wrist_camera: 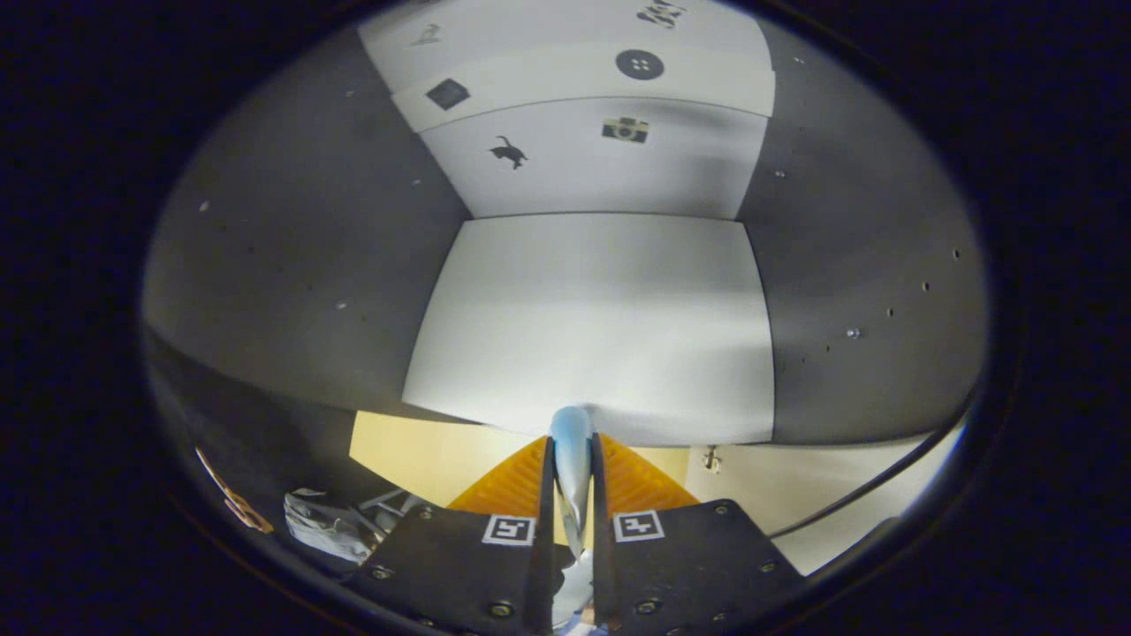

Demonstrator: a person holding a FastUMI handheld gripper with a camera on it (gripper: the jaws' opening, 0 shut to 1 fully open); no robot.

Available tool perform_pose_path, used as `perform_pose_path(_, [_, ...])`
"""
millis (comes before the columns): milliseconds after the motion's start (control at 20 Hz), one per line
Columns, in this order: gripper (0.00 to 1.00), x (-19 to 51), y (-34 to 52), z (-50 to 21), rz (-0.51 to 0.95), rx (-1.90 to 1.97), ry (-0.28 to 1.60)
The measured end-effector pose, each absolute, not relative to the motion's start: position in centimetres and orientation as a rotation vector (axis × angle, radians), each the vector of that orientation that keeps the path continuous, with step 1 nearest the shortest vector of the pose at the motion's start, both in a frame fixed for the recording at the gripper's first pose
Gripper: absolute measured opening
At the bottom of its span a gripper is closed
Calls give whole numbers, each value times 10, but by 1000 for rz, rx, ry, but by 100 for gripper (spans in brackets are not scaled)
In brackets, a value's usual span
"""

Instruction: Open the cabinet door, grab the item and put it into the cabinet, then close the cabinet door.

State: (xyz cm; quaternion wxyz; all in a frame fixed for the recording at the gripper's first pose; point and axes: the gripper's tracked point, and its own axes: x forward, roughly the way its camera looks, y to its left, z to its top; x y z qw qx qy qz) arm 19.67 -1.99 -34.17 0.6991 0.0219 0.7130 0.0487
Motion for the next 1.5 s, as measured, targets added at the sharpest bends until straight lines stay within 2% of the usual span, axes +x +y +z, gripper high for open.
perform_pose_path(350, [18,210,-12,-358,110,134,1667])
perform_pose_path(550, [23,217,-5,-360,102,185,1662])
perform_pose_path(1350, [23,242,18,-362,68,318,1627])
perform_pose_path(1500, [29,248,20,-357,65,350,1591])
